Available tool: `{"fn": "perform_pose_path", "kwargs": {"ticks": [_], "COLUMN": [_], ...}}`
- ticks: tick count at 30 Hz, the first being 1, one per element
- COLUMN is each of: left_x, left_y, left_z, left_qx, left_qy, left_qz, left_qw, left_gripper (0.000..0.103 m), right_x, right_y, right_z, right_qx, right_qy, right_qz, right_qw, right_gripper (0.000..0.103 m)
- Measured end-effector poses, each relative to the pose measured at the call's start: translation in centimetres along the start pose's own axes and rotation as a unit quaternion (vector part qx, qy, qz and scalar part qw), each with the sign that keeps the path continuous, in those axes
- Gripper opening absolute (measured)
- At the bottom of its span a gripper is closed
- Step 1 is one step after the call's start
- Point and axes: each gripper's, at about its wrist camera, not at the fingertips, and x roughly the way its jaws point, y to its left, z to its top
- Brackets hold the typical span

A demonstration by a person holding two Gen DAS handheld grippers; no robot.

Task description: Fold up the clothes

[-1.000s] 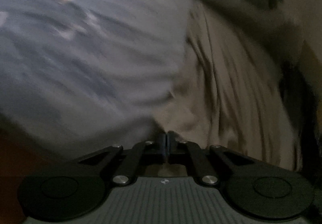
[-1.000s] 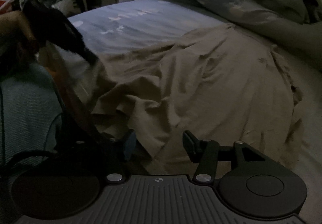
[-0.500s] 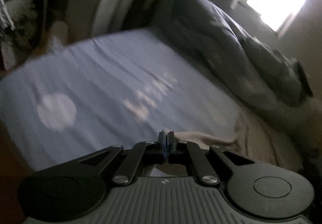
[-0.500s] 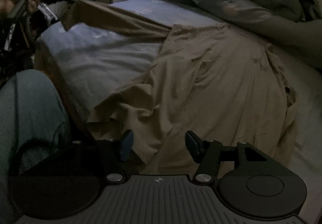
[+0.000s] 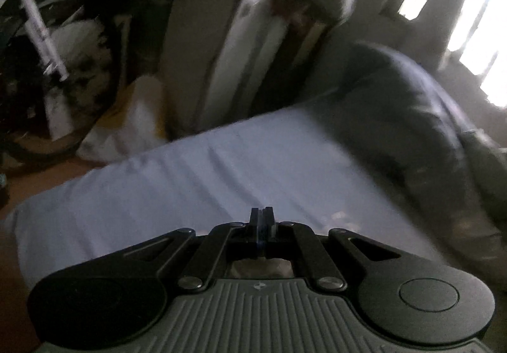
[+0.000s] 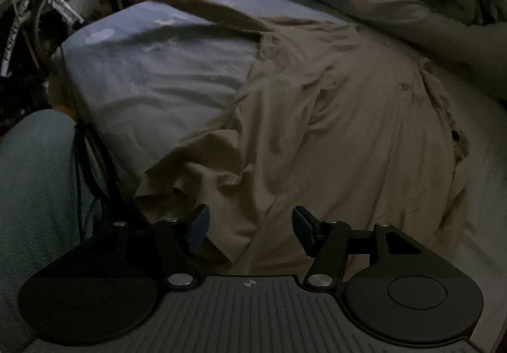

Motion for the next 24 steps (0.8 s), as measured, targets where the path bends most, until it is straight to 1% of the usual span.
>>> {"fn": "perform_pose_path", "kwargs": {"ticks": [2, 5, 6, 7, 8, 9, 10, 12, 14, 16, 18, 21, 23, 24], "left_x": [1.2, 1.2, 1.1, 1.0, 1.0, 0.9, 0.8, 0.9, 1.6, 2.4, 2.9, 3.9, 4.4, 4.9], "left_y": [1.0, 3.4, 4.3, 5.3, 6.2, 7.0, 7.8, 9.0, 10.1, 10.7, 10.9, 10.7, 10.3, 10.2], "left_z": [-0.5, -1.2, -1.4, -1.6, -2.1, -2.7, -3.3, -4.6, -6.3, -7.7, -8.7, -8.9, -8.7, -8.5], "left_qx": [-0.001, -0.016, -0.022, -0.028, -0.031, -0.031, -0.032, -0.032, -0.035, -0.044, -0.053, -0.063, -0.063, -0.065], "left_qy": [0.009, 0.015, 0.019, 0.027, 0.035, 0.042, 0.048, 0.065, 0.091, 0.106, 0.104, 0.088, 0.077, 0.077], "left_qz": [0.019, 0.036, 0.037, 0.035, 0.033, 0.031, 0.026, 0.008, -0.011, -0.022, -0.034, -0.056, -0.062, -0.063], "left_qw": [0.9998, 0.9991, 0.9989, 0.9986, 0.9984, 0.9981, 0.9980, 0.9974, 0.9951, 0.9932, 0.9925, 0.9925, 0.9931, 0.9929], "left_gripper": [0.004, 0.005, 0.018, 0.029, 0.036, 0.050, 0.064, 0.075, 0.075, 0.075, 0.075, 0.075, 0.071, 0.059], "right_x": [0.1, 0.3, 0.4, 0.4, 0.5, 0.5, 0.5, 0.7, 1.0, 1.2, 1.2, 1.1, 1.0, 1.0], "right_y": [-0.1, -0.5, -0.6, -0.7, -0.8, -0.9, -1.0, -1.1, -1.0, -0.8, -0.7, -0.4, -0.3, -0.2], "right_z": [0.3, 0.8, 0.9, 1.0, 1.1, 1.2, 1.2, 1.3, 1.3, 1.4, 1.6, 1.8, 1.9, 1.9], "right_qx": [0.001, -0.001, 0.000, 0.001, 0.001, 0.002, 0.002, 0.006, 0.003, 0.001, 0.000, -0.001, -0.002, -0.002], "right_qy": [0.003, 0.004, 0.003, 0.002, 0.000, -0.001, -0.003, -0.003, 0.001, 0.004, 0.005, 0.006, 0.006, 0.007], "right_qz": [-0.002, -0.004, -0.005, -0.006, -0.006, -0.005, -0.003, 0.001, 0.003, 0.003, 0.001, -0.003, -0.008, -0.010], "right_qw": [1.000, 1.000, 1.000, 1.000, 1.000, 1.000, 1.000, 1.000, 1.000, 1.000, 1.000, 1.000, 1.000, 1.000], "right_gripper": [0.063, 0.063, 0.064, 0.064, 0.065, 0.069, 0.071, 0.072, 0.072, 0.072, 0.073, 0.073, 0.073, 0.073]}}
